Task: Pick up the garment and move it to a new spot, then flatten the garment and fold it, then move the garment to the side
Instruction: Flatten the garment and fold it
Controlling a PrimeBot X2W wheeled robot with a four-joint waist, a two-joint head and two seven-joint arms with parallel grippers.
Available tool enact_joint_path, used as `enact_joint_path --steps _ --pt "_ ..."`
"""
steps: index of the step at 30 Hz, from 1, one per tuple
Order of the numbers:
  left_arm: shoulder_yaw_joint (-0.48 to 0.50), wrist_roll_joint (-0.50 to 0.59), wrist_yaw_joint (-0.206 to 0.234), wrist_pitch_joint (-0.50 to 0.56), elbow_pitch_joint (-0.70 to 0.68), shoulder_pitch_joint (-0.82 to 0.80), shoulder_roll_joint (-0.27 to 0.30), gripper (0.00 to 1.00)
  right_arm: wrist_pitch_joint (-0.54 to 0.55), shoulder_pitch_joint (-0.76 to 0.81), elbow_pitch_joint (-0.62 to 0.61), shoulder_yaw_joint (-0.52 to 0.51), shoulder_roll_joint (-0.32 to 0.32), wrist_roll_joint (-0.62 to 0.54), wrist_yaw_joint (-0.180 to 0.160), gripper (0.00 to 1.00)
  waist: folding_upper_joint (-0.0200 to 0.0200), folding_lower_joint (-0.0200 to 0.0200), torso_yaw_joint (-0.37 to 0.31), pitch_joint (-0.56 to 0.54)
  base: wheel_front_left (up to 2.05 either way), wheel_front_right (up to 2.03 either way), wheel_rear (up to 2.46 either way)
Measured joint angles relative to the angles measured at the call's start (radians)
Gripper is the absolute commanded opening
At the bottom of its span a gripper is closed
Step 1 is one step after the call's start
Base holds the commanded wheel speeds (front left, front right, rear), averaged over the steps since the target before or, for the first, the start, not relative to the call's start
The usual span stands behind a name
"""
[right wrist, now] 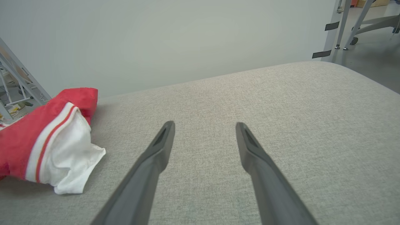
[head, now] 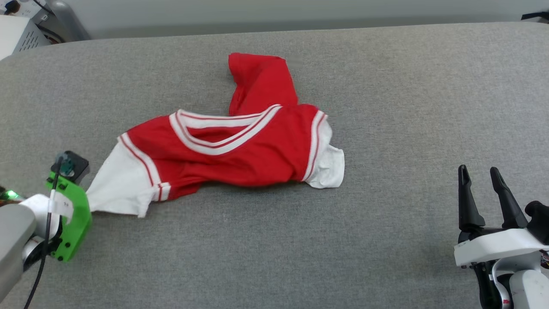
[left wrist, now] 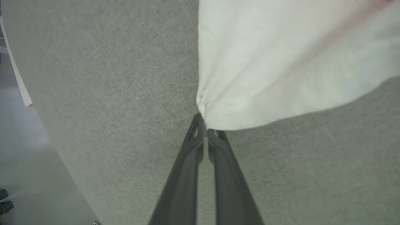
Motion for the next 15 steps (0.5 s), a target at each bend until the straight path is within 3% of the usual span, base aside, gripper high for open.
enact_joint_path --steps 4,9,10,11,15 --pt "0.006 -0.035 0.0 0.002 0.081 0.041 0.001 0.0 0.0 0.0 -0.001 0.0 -0.008 0.0 0.0 1.0 0.0 0.0 0.002 0.004 0.0 0.0 0.0" --pt "0.019 -0.079 -0.004 -0.016 0.159 0.054 -0.041 0.0 0.001 0.0 -0.002 0.006 -0.012 -0.001 0.0 1.0 0.0 0.0 0.005 0.002 0.0 0.0 0.0" --pt "0.021 -0.079 -0.004 -0.046 0.172 0.057 -0.049 0.83 0.002 0.0 -0.004 0.006 -0.014 -0.002 0.0 1.0 0.0 0.0 0.005 -0.001 0.0 0.0 0.0" --pt "0.024 -0.078 -0.004 -0.086 0.185 0.063 -0.058 1.0 0.002 0.0 -0.008 0.006 -0.016 -0.002 0.0 1.0 0.0 0.0 0.007 -0.005 0.0 0.0 0.0" --pt "0.03 -0.041 0.014 -0.216 0.215 0.072 -0.092 1.0 0.004 0.011 -0.026 0.002 -0.03 -0.009 0.0 1.0 0.0 0.0 0.016 -0.028 0.0 0.0 0.0"
